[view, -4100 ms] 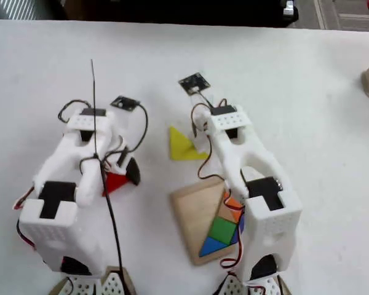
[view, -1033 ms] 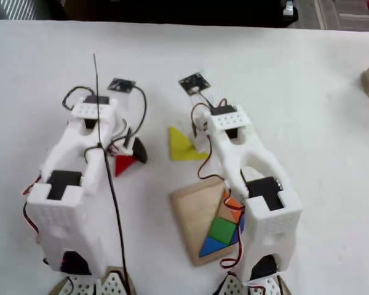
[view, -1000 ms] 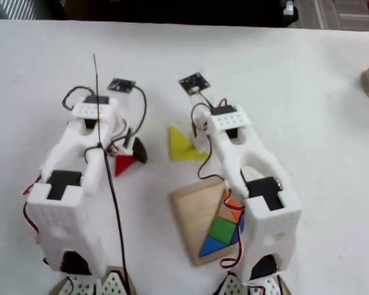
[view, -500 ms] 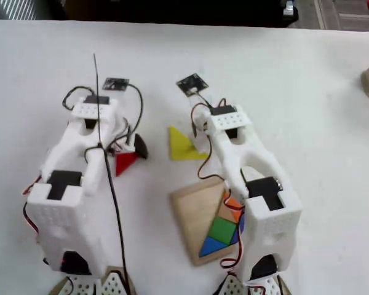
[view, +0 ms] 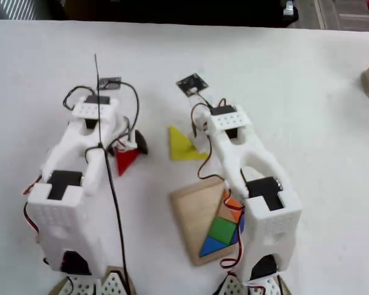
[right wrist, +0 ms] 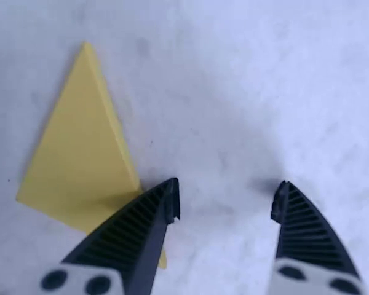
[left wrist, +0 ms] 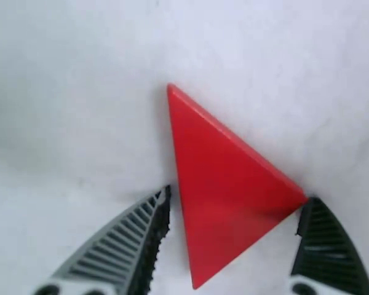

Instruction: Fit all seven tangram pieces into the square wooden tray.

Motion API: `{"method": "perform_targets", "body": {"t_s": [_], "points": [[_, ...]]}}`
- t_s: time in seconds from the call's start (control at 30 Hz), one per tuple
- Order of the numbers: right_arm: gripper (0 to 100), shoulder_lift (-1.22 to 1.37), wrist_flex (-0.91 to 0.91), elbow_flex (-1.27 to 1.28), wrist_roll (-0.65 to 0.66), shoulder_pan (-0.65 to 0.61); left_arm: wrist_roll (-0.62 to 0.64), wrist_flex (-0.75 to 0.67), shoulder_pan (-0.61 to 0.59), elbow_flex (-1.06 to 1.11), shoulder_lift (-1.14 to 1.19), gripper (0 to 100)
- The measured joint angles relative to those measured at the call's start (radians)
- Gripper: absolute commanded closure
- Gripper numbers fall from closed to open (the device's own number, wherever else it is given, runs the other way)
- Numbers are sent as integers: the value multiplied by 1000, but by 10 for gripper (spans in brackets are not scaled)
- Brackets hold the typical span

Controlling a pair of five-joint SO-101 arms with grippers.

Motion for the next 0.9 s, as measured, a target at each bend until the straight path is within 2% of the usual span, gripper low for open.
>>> {"method": "perform_targets", "body": {"t_s": [0.17,0.6,0.9], "points": [[758,0,0,0,0,0,110,-3,3,3,-5,676],[758,0,0,0,0,0,196,-3,28,3,-6,677],[758,0,0,0,0,0,199,-2,23,2,-8,850]]}}
